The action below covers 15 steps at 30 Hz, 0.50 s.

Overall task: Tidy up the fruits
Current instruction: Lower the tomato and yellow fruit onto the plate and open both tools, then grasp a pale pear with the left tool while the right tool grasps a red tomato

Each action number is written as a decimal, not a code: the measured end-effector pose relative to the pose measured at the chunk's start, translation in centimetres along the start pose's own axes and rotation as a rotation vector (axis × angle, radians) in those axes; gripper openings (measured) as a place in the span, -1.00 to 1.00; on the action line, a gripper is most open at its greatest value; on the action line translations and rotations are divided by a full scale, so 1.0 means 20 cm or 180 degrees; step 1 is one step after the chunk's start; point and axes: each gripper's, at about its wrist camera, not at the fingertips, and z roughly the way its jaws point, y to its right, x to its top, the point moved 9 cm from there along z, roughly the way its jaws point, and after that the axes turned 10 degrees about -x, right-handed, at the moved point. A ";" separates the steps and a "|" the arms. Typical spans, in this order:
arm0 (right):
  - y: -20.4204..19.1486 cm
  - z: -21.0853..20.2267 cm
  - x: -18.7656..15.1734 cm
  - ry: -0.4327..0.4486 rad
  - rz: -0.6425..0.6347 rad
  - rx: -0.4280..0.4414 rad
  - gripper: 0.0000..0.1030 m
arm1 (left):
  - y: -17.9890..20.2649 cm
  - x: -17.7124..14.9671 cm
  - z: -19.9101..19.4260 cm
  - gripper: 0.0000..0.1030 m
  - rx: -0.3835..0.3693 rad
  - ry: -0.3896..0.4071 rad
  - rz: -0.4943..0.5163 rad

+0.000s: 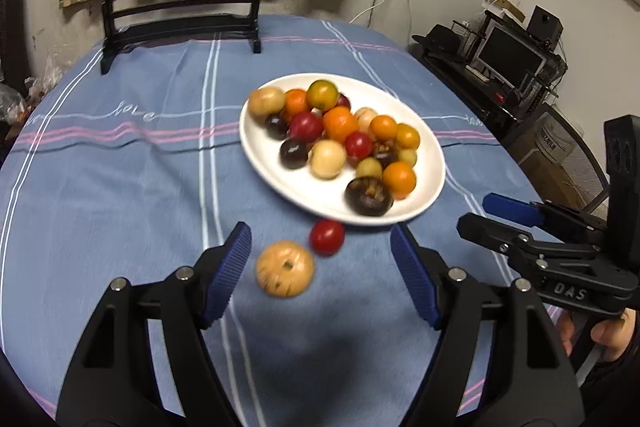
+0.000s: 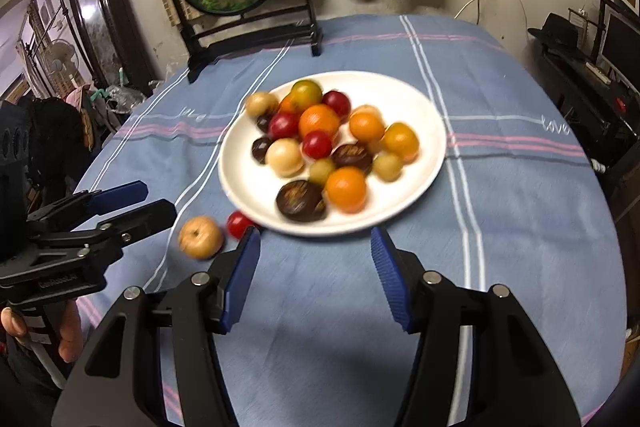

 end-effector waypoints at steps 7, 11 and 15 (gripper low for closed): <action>-0.17 -0.01 -0.11 -0.0080 -0.0059 0.0084 0.14 | -0.15 -0.07 -0.09 0.52 0.0120 0.0114 -0.0156; -0.30 0.06 -0.17 -0.0162 -0.0120 0.0178 0.14 | -0.30 -0.14 -0.16 0.53 0.0145 0.0144 -0.0327; -0.36 0.15 -0.13 -0.0105 -0.0043 0.0164 0.13 | -0.42 -0.18 -0.23 0.53 0.0164 0.0194 -0.0444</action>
